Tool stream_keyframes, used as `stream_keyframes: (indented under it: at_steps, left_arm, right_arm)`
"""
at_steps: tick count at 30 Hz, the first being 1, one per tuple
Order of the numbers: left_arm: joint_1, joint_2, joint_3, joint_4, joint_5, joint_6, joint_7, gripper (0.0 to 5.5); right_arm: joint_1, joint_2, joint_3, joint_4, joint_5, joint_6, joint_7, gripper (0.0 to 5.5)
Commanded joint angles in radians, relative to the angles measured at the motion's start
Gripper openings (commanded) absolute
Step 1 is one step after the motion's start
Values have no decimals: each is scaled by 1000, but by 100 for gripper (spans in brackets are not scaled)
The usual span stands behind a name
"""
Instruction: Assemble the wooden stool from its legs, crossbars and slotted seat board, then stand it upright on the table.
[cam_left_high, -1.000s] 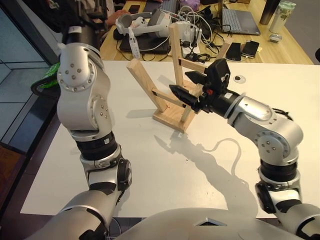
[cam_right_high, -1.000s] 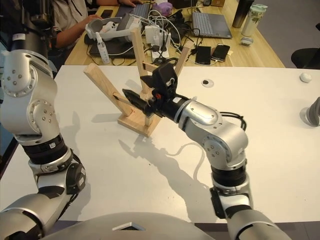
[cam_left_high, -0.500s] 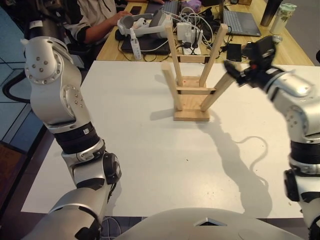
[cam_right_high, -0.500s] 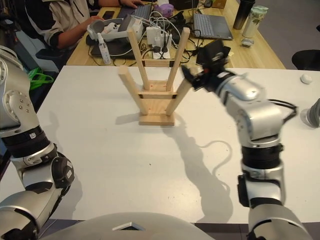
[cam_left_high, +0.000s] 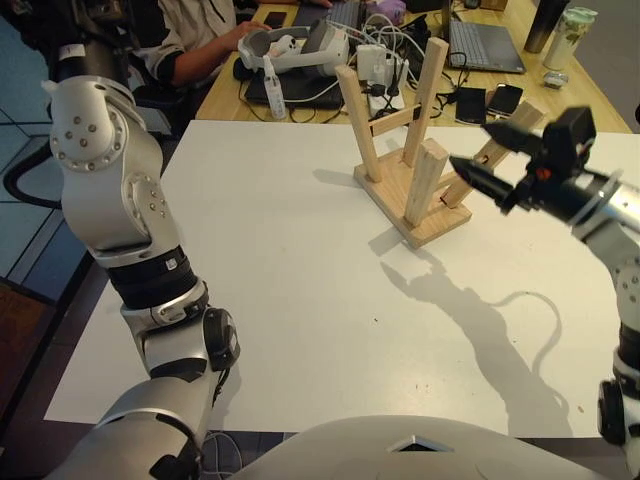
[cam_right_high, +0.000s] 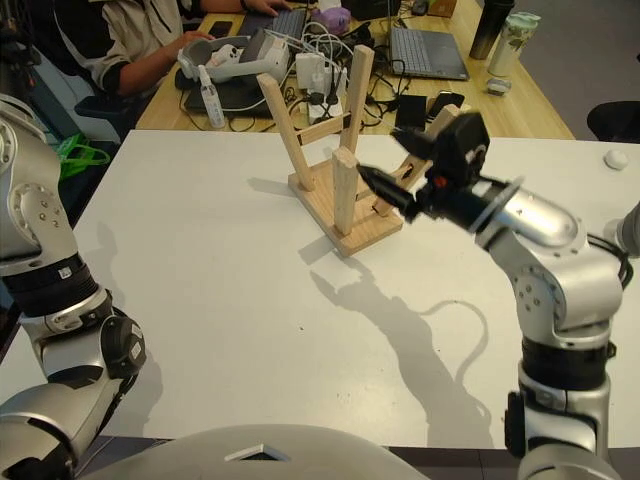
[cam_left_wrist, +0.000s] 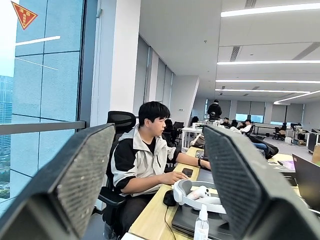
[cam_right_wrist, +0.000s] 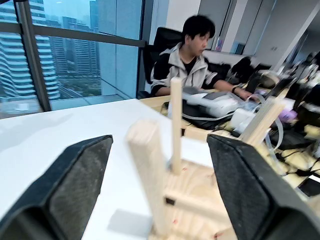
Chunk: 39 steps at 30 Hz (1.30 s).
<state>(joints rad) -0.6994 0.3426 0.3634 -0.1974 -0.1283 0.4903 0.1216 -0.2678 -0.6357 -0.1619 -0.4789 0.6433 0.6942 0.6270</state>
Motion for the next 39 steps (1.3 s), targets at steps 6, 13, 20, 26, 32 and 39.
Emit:
stream_keyframes:
  at_steps: [6,13,20,26,32,39]
  left_arm:
    - [-13,-29,-33,-16,-7,35,13,326]
    - [-29,-63,-62,-13,-10,50,17,326]
    - [200,-142,-151,-173,-32,174,-17,326]
    - [470,-199,-261,-313,-23,239,-38,326]
    - [448,-221,-261,-315,-12,245,-28,326]
    - [439,-217,-249,-305,-5,240,-31,326]
  right_arm:
    - [130,190,187,112,-184,-66,-182,348]
    - [69,377,251,360,-324,-186,-310,317]
    - [34,451,237,442,-314,-248,-288,193]
    - [45,483,161,392,-218,-165,-285,132]
    - [1,600,-48,331,53,62,-436,131]
    - [-48,705,-304,340,458,242,-770,118]
